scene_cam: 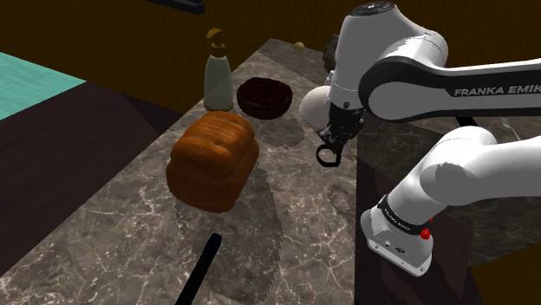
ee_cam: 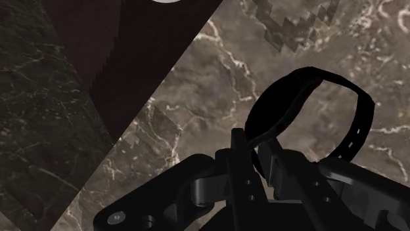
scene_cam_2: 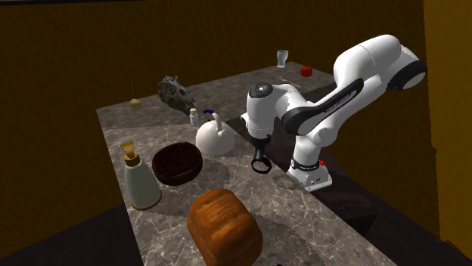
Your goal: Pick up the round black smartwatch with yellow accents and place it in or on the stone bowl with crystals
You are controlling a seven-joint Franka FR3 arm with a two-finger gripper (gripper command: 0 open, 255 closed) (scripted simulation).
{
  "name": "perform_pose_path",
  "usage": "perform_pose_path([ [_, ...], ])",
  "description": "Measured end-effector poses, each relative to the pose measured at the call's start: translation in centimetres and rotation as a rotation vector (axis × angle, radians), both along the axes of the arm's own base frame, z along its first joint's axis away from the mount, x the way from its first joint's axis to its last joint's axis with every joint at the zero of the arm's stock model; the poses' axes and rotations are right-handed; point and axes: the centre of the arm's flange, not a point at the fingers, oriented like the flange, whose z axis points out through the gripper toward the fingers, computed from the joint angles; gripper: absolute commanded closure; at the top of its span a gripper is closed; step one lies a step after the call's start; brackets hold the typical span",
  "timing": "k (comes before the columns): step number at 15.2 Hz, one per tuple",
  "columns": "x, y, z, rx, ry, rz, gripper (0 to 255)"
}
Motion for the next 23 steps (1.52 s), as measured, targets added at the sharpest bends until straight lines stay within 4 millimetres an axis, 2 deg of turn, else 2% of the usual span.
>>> perform_pose_path([
  [21,-0.1,0.1,10.8,0.000,0.000,0.000,255],
  [23,1.4,-0.4,11.1,0.000,0.001,0.000,255],
])
